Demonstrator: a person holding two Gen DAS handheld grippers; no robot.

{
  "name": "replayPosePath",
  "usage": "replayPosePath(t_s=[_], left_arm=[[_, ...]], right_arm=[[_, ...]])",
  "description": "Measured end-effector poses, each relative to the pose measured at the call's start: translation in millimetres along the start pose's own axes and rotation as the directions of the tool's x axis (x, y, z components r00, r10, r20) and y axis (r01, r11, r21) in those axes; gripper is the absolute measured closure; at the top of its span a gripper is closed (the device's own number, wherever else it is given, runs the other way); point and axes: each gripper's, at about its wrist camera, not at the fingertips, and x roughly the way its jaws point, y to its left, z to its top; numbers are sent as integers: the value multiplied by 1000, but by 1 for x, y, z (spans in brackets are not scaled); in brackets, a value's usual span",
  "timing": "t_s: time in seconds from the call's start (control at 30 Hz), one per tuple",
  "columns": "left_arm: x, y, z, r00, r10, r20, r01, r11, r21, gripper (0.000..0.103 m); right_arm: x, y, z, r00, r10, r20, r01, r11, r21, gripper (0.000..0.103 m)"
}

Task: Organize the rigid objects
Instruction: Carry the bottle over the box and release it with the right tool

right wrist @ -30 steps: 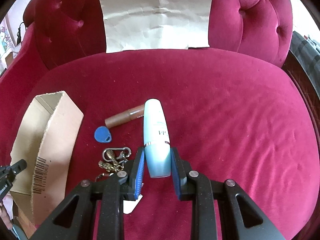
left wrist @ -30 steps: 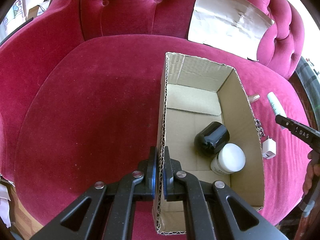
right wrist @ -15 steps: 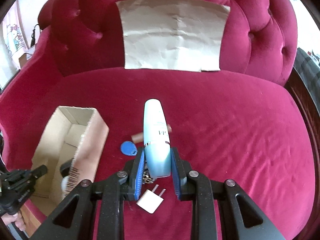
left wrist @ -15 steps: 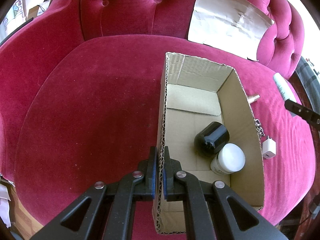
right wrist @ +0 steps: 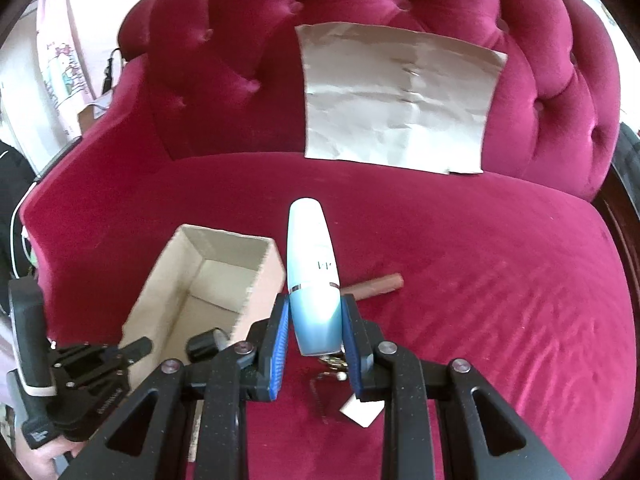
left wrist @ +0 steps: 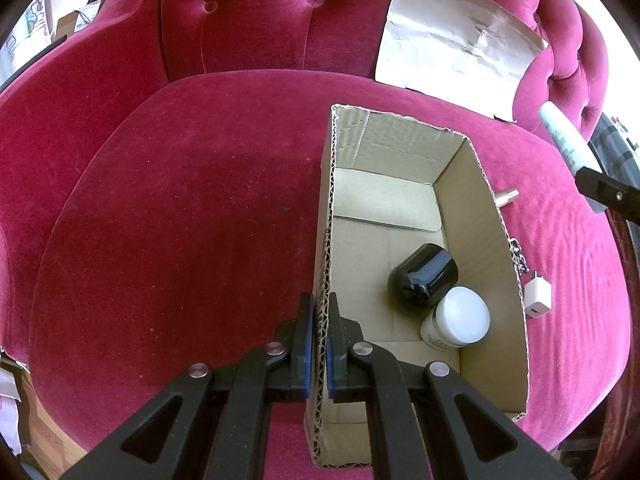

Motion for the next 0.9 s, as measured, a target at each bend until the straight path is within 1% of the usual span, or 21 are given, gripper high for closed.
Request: replayPosePath(t_s=[0.4, 0.73, 0.9], left_arm=[[-1, -1, 0, 1000, -1, 0, 1, 1000, -2, 99], [0, -4, 0, 1000, -5, -2, 5, 1000, -1, 98], [0, -3, 0, 1000, -7, -1, 7, 1000, -3, 98]], right_arm=[[9, 47, -3, 995, 96, -20, -97, 993, -59, 77], [28, 76, -10, 988, 146, -55, -151, 985, -83, 77], [40, 84, -15, 984, 157, -84, -164, 982, -89, 77]])
